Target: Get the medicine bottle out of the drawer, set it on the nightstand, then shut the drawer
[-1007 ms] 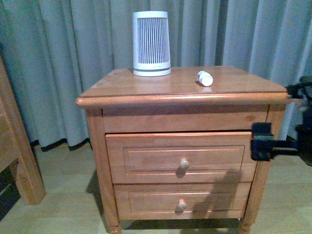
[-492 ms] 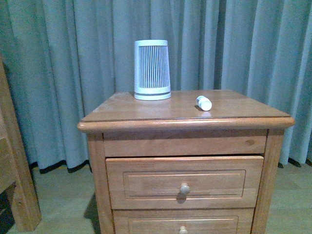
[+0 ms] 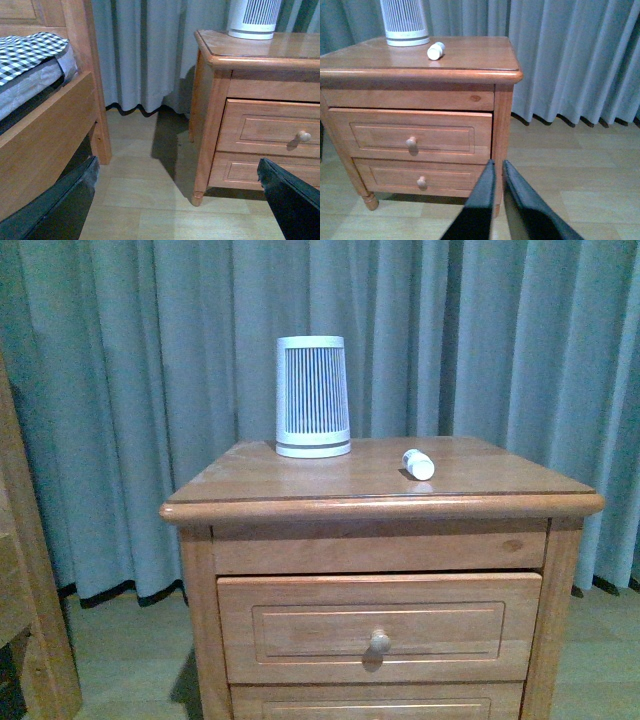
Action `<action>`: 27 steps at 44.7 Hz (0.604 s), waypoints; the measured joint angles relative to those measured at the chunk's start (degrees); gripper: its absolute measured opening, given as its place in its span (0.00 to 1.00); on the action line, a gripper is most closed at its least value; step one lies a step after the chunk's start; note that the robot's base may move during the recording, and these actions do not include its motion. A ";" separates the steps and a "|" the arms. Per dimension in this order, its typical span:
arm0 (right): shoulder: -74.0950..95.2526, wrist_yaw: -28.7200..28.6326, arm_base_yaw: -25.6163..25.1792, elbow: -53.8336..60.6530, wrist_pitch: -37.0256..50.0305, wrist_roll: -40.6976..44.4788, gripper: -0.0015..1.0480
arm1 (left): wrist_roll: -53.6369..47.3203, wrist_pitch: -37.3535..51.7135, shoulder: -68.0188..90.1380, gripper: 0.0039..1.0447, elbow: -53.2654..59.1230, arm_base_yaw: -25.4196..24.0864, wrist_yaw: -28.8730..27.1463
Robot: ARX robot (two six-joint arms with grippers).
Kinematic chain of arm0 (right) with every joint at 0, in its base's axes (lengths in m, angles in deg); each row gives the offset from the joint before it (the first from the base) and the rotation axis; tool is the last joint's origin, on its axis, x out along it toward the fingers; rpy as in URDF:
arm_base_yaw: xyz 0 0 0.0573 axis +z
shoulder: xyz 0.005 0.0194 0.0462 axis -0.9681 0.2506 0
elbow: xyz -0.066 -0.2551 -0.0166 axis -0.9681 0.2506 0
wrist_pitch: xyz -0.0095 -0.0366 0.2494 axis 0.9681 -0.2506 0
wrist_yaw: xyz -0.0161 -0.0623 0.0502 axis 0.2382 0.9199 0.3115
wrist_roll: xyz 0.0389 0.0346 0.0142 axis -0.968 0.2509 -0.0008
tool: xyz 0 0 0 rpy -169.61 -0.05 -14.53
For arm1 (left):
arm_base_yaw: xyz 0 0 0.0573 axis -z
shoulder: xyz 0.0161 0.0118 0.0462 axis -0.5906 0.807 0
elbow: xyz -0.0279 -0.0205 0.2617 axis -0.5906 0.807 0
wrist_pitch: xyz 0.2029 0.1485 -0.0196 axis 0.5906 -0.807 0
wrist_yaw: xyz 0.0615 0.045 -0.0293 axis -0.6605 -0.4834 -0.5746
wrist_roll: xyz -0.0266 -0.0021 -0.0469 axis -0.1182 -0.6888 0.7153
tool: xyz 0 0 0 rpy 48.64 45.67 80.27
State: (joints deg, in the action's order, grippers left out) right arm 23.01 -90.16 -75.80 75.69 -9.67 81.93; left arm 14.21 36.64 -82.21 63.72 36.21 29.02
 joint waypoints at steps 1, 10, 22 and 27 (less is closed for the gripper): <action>-0.50 0.02 0.02 0.33 -0.20 0.02 0.04 | 0.00 0.00 0.02 0.94 0.00 0.00 0.02; -4.46 0.02 0.11 2.08 -2.08 0.13 0.03 | 0.00 0.00 0.02 0.94 0.00 0.00 0.02; -7.96 0.02 0.11 3.93 -3.61 0.15 0.03 | -0.04 0.00 0.02 0.82 0.00 0.00 0.00; -10.82 0.15 0.13 4.72 -5.60 0.17 0.03 | -0.04 0.00 0.02 0.65 0.00 0.00 0.00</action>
State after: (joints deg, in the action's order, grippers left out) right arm 12.19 -90.01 -75.67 80.41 -15.27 82.10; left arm 14.17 36.64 -82.19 63.72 36.21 29.02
